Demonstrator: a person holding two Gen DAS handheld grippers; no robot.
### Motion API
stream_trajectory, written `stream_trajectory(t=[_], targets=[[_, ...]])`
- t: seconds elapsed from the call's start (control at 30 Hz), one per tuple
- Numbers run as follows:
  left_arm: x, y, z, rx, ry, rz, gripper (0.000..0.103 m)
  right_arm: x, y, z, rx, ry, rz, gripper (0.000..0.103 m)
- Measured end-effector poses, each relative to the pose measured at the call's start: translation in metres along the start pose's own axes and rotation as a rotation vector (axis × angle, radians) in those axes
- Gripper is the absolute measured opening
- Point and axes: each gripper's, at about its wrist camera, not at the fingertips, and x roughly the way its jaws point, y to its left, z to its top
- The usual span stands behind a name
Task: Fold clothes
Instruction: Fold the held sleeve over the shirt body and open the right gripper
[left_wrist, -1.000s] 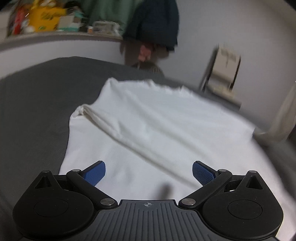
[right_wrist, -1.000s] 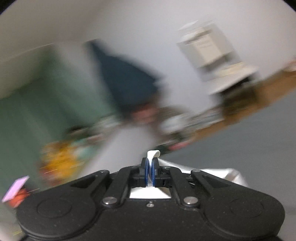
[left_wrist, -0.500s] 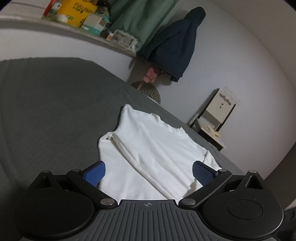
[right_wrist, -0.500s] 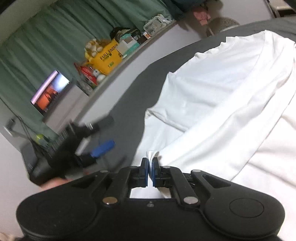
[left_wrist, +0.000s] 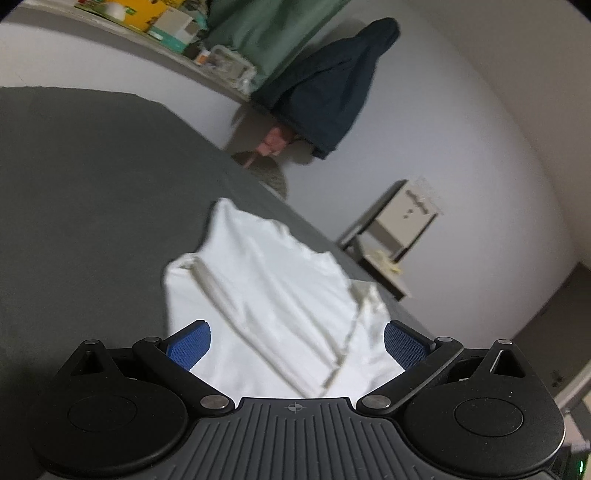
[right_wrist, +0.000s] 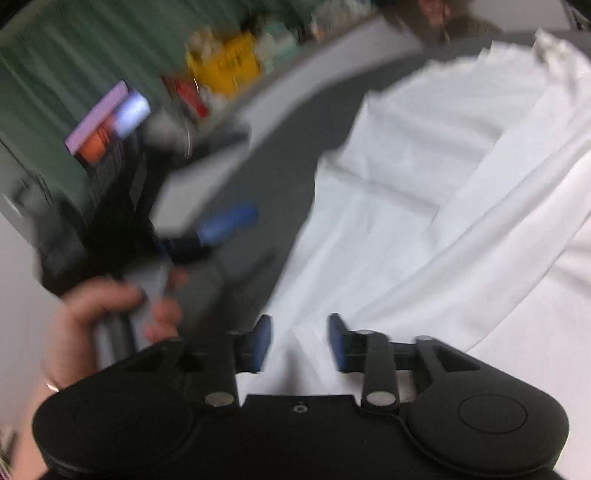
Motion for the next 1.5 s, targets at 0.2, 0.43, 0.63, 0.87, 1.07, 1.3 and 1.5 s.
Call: stream_trajectory(t=[0.2, 0.43, 0.63, 0.87, 1.07, 1.3, 1.5], targets=[[0.037, -0.027, -0.021, 0.051, 0.109, -0.146, 0.103, -0.086, -0.129, 0.077, 0.297, -0.291, -0.234, 0.059], [0.087, -0.05, -0.055, 0.136, 0.265, -0.169, 0.103, -0.091, -0.241, 0.123, 0.676, -0.413, -0.295, 0.046], [0.099, -0.037, -0.067, 0.097, 0.286, -0.116, 0.103, -0.07, -0.266, 0.124, 0.789, -0.495, -0.269, 0.034], [0.099, -0.042, -0.074, 0.19, 0.271, -0.102, 0.103, -0.087, -0.285, 0.091, 0.894, -0.623, -0.228, 0.007], [0.094, -0.048, -0.075, 0.275, 0.264, -0.079, 0.103, -0.098, -0.279, 0.09, 0.97, -0.576, -0.234, 0.024], [0.093, -0.062, -0.079, 0.423, 0.285, -0.042, 0.103, -0.085, -0.208, 0.177, 0.513, -0.381, -0.429, 0.039], [0.078, -0.091, -0.078, 0.637, 0.219, -0.131, 0.103, 0.017, -0.159, 0.3, -0.128, -0.013, -0.771, 0.059]])
